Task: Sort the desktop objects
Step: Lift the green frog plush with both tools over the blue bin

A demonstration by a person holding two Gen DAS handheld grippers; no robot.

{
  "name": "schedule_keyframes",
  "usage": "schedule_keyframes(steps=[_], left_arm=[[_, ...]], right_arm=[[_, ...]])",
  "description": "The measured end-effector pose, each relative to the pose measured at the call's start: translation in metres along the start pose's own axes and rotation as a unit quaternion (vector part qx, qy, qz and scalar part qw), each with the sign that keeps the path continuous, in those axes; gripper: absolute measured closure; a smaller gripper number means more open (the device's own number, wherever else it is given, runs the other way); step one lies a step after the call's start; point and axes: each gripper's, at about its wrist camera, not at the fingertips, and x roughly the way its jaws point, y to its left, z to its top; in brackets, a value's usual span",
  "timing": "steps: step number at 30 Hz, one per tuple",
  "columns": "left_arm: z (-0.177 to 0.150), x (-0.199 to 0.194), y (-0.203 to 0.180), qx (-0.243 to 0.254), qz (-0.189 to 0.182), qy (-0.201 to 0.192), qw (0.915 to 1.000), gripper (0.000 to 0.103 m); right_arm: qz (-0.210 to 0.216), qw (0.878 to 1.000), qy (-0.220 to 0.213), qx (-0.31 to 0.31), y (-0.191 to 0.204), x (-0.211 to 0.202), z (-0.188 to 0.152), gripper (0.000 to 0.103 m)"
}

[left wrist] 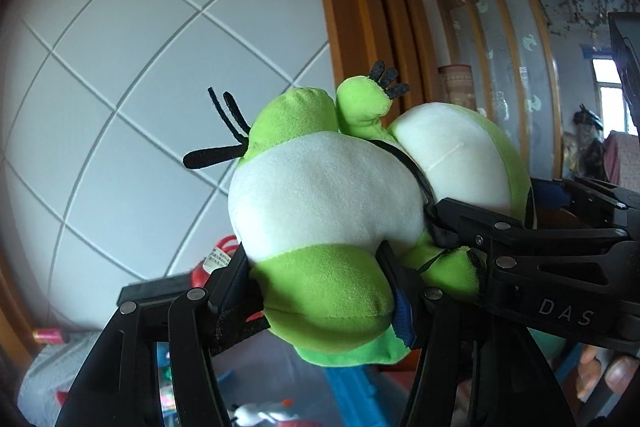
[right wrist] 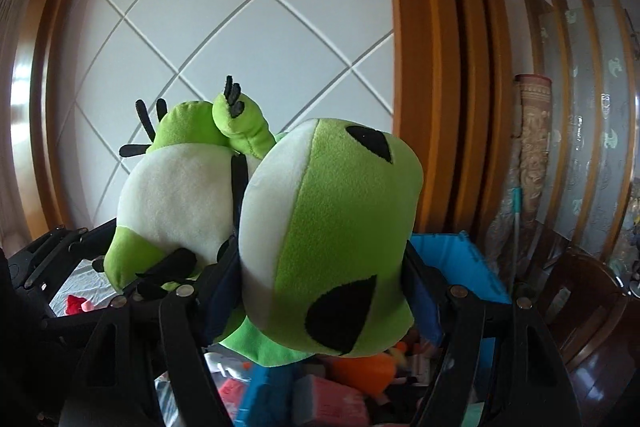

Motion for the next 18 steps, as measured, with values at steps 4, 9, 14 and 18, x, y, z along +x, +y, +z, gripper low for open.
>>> schedule_keyframes(steps=[4,9,14,18], left_arm=[[0.008,0.018,-0.060,-0.006,-0.024,0.020,0.9995,0.040],[-0.006,0.031,-0.115,0.010,-0.028,0.058,0.9979,0.039],[-0.023,0.034,-0.151,0.040,-0.022,0.083,0.9955,0.038],[-0.029,0.034,-0.163,0.043,-0.012,0.100,0.9940,0.027]], right_arm=[[-0.027,1.000,0.013,-0.002,-0.057,-0.014,-0.001,0.030],[-0.039,0.998,0.051,0.014,-0.109,-0.006,-0.029,0.030],[-0.038,0.996,0.081,0.016,-0.130,0.012,-0.057,0.033],[-0.037,0.994,0.097,0.026,-0.143,0.017,-0.069,0.033]])
